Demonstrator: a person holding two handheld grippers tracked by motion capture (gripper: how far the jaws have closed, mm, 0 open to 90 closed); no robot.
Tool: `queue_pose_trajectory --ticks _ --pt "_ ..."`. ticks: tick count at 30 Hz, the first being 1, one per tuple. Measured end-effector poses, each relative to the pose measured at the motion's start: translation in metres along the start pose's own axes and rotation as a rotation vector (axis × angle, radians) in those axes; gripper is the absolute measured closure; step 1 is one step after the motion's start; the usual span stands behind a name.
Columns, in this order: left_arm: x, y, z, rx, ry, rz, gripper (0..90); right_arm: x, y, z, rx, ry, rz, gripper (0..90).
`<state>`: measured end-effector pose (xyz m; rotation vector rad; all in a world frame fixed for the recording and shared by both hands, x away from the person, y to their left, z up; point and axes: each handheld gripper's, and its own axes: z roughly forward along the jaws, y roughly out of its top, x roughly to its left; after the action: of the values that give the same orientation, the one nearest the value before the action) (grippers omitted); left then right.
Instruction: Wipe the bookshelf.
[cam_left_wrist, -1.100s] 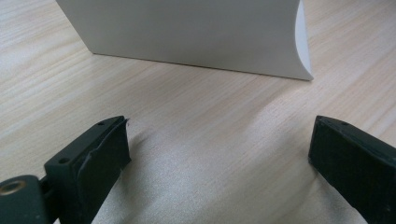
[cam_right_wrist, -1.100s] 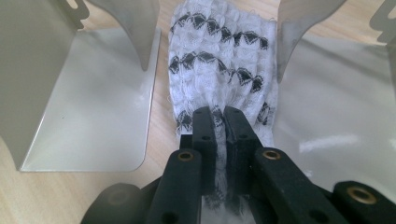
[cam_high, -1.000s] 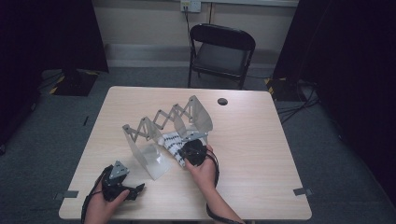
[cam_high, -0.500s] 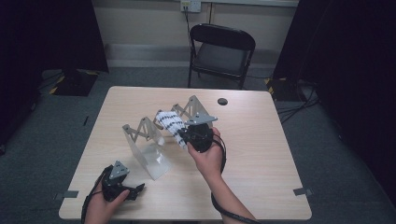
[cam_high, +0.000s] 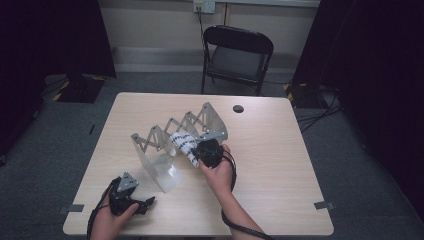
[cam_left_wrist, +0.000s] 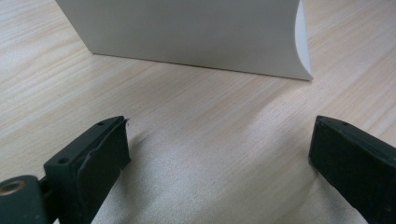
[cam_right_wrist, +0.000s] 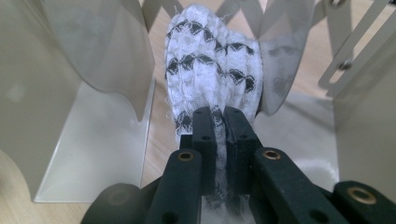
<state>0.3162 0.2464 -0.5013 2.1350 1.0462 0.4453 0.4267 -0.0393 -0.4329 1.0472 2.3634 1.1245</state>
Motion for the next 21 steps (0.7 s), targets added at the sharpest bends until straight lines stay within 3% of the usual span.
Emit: queue_pose_trajectory --ticks 8,13,21 --pt "0.0 0.0 0.0 0.0 0.0 0.0 4.6 0.0 -0.014 0.008 0.042 -0.009 -0.004 84.4" --pt "0.0 0.0 0.0 0.0 0.0 0.0 4.6 -0.004 -0.026 0.008 0.056 0.002 0.008 84.3" --pt "0.0 0.0 0.0 -0.001 0.002 0.0 4.6 0.0 -0.04 0.011 0.07 0.022 0.021 82.8"
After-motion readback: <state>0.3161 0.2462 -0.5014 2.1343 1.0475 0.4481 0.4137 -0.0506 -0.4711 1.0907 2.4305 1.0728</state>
